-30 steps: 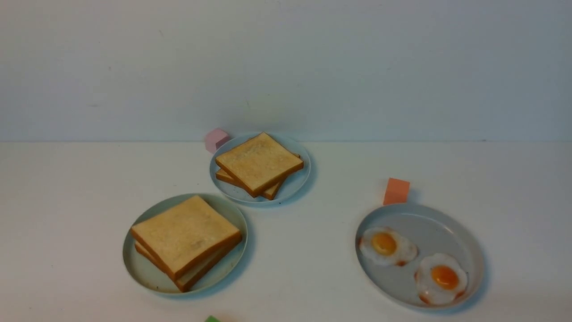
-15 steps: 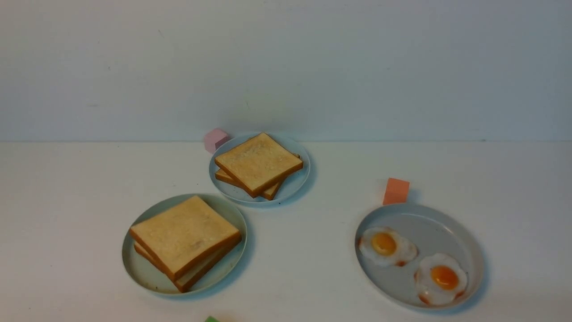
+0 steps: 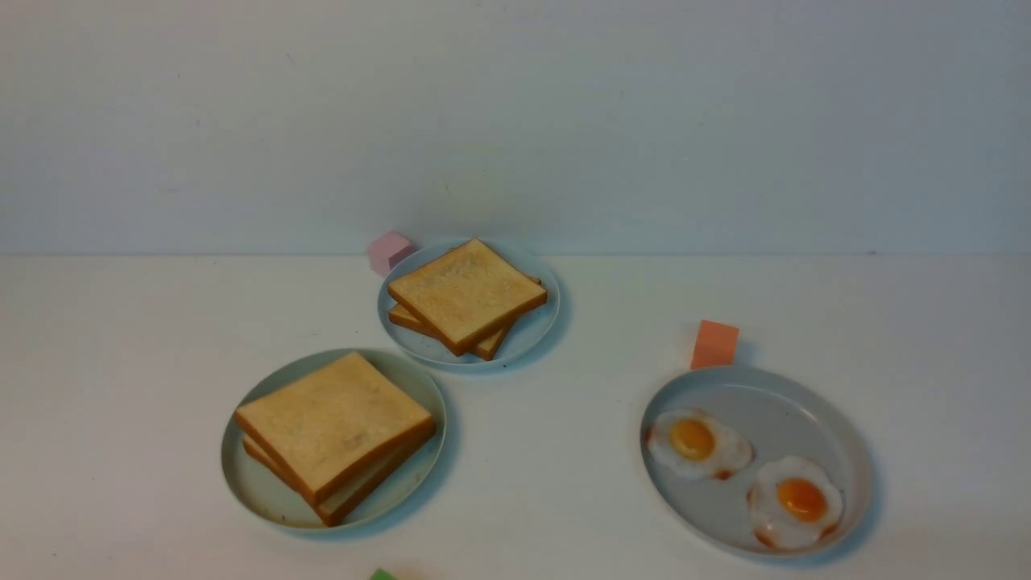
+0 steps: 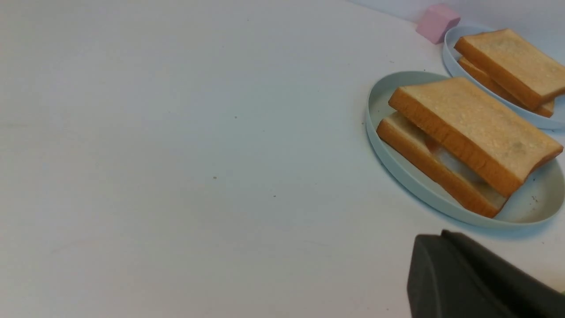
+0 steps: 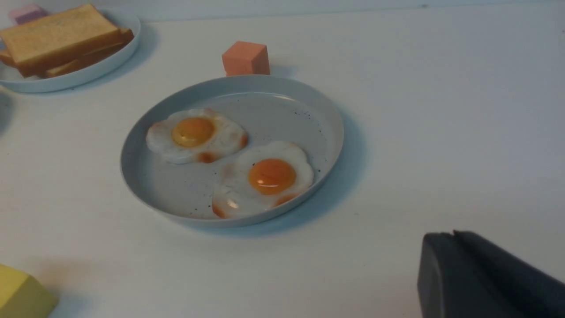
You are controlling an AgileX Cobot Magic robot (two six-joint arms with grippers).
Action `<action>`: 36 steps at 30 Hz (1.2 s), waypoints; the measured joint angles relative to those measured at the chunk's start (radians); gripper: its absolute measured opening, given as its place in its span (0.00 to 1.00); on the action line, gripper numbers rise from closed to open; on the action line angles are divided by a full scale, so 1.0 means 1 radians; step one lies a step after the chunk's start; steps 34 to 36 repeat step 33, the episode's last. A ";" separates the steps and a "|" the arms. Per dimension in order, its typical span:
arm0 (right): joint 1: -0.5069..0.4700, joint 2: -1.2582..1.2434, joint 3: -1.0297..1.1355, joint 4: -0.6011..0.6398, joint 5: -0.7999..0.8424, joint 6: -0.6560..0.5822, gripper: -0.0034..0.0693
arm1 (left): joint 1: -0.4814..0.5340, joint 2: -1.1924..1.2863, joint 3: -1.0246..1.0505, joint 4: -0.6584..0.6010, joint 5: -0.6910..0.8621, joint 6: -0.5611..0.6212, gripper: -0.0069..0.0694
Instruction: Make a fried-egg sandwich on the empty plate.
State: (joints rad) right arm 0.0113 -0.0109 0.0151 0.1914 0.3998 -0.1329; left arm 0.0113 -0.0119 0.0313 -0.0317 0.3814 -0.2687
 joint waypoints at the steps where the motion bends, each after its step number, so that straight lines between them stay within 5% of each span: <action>1: 0.000 0.000 0.000 0.000 0.000 0.000 0.11 | 0.000 0.000 0.000 0.000 0.000 0.000 0.07; 36: 0.000 0.000 0.000 0.000 0.000 0.000 0.16 | 0.000 0.000 0.000 0.000 -0.001 0.000 0.08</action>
